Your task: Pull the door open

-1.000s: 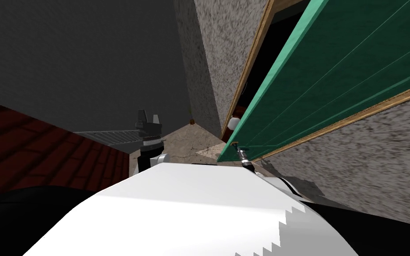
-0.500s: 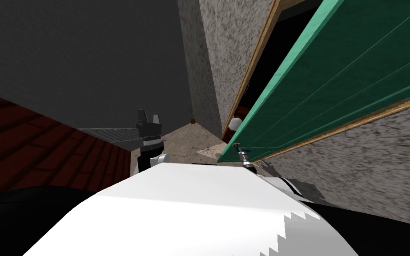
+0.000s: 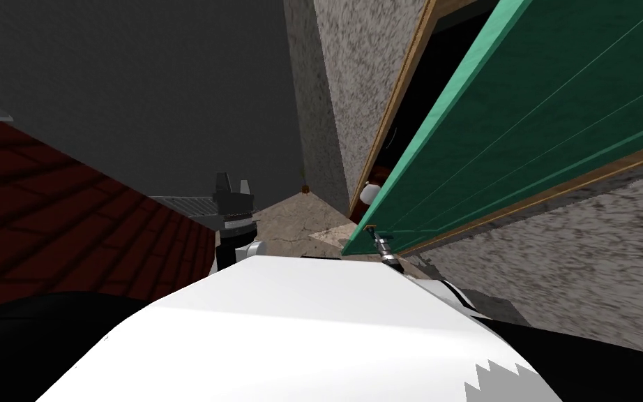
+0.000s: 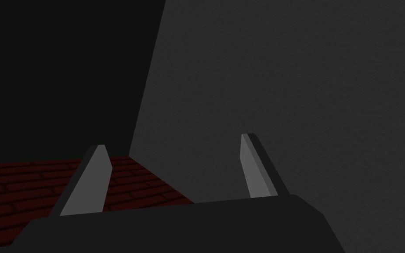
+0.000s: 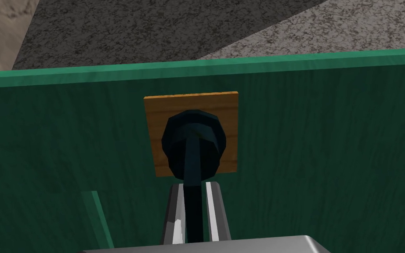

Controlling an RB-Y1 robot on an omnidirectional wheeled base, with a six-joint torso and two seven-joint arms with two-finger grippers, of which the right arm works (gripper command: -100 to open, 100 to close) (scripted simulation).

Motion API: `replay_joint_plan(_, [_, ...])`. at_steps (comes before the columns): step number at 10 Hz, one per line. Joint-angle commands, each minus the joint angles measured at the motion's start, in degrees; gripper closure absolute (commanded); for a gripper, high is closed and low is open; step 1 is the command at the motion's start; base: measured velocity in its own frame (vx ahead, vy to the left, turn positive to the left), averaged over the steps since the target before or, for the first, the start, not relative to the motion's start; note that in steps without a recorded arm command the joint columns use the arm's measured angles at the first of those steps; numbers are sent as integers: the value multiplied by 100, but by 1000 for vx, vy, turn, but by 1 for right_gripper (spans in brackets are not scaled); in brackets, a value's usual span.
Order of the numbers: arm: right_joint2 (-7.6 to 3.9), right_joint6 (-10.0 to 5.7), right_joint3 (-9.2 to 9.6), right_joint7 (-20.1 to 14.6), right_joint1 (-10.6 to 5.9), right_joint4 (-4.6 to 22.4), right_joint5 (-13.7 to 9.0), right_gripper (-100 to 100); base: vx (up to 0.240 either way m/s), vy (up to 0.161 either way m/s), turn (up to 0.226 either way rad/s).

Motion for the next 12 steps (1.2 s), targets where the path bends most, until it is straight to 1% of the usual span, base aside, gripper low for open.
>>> replay_joint_plan(1, [-16, 233, -6, -24, 200, -238, -5, 100, 7, 10, -12])
replay_joint_plan(2, [-75, 41, -7, -74, 292, -234, 7, 100, -91, -59, 206])
replay_joint_plan(3, [-96, -26, -7, -92, 324, -233, 11, 100, -144, -87, 208])
replay_joint_plan(4, [-138, -162, -8, -127, 388, -230, 20, 100, -156, -90, 189])
replay_joint_plan(5, [-158, -228, -8, -144, 420, -229, 24, 100, -175, -77, 169])
replay_joint_plan(6, [-197, -356, -9, -178, 481, -226, 32, 100, -220, -75, 174])
replay_joint_plan(7, [-216, -415, -9, -193, 509, -225, 36, 100, -170, -58, 137])
replay_joint_plan(8, [-216, -415, -9, -193, 509, -225, 36, 100, -85, -24, 36])
replay_joint_plan(9, [-262, -567, -10, -233, 582, -221, 46, 100, -116, -46, 141])
replay_joint_plan(10, [-284, -638, -10, -251, 615, -220, 50, 100, -143, -79, 209])
replay_joint_plan(11, [-237, -555, 7, -235, 623, -282, 61, 100, -58, -32, 58])
replay_joint_plan(12, [-241, -605, 9, -246, 663, -298, 71, 100, -134, -43, 172])
